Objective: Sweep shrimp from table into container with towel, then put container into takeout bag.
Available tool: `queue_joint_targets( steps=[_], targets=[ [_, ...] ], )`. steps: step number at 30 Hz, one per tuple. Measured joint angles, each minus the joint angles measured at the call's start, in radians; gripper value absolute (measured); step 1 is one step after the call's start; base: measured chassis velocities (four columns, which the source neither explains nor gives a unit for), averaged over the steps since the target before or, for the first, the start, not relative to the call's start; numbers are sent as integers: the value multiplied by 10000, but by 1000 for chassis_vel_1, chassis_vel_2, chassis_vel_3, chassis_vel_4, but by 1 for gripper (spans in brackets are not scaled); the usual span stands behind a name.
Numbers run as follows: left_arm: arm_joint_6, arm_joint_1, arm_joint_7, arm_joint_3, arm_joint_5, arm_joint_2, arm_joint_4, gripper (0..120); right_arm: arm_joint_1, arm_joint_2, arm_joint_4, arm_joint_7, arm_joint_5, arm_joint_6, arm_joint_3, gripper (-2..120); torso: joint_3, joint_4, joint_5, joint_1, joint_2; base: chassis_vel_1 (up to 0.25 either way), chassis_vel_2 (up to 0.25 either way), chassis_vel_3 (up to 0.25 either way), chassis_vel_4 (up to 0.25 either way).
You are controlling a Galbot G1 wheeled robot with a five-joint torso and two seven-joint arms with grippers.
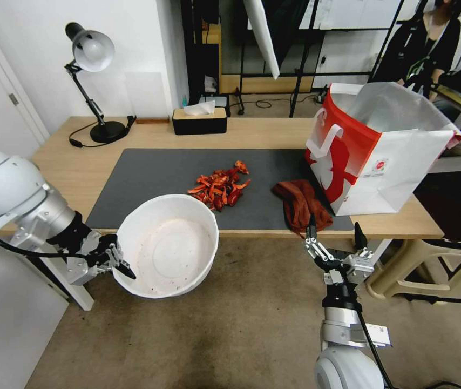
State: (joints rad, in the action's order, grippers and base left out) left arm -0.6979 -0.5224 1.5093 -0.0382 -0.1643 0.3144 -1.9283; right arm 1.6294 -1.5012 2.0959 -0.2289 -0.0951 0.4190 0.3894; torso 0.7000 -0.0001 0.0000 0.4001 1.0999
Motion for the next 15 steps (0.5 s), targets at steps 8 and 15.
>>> queue_joint_targets(
  steps=[8,15],
  targets=[
    [-321,-681,82,224,584,627,121,0,174,0,179,-2,2,16,234,100,0,2,1,-1,0,0,0,0,0],
    [-669,-1558,195,494,1202,1203,305,0,247,-12,216,-9,10,31,359,100,0,0,0,-1,0,0,0,0,0]
  ],
)
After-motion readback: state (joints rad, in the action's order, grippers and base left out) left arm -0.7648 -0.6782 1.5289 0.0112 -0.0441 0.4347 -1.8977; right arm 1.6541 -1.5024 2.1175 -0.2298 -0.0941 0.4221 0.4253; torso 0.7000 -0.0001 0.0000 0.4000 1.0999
